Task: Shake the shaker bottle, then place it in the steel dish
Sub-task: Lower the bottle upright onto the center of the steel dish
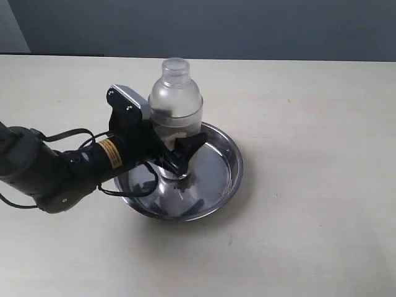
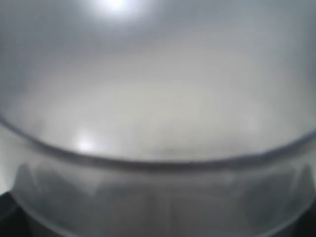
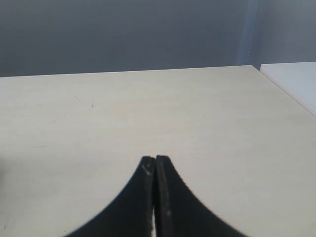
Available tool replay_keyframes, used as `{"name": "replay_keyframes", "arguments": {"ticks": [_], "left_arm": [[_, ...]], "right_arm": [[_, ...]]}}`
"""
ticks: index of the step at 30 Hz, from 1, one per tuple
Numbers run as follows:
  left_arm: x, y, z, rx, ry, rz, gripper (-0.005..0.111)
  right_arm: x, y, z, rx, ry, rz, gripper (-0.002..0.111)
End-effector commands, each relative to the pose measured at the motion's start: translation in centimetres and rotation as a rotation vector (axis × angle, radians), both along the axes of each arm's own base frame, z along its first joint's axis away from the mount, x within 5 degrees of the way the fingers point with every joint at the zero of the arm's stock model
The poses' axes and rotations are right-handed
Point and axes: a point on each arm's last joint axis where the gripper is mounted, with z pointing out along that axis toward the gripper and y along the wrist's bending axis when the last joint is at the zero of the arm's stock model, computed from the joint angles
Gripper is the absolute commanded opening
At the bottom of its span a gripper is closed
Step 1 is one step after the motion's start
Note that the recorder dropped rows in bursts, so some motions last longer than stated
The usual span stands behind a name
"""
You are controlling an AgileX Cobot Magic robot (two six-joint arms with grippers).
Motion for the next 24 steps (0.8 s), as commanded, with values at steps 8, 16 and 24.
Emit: {"name": "replay_keyframes", "arguments": {"ticks": [8, 16, 24], "left_arm": [[-0.3, 0.0, -0.6, -0.031, -0.002, -0.015, 0.000], [-0.9, -0.3, -1.4, -0.043, 0.126, -0.057, 0.014], [-1.1, 0.0, -1.9, 0.062, 0.091, -0.062, 0.039]], "right_arm": [[0.0, 0.0, 0.1, -0.003, -0.017, -0.004, -0.001], [0.0, 0.0, 0.1, -0.003, -0.017, -0.004, -0.001], [0.0, 0.0, 0.1, -0.003, -0.017, -0.004, -0.001]]}}
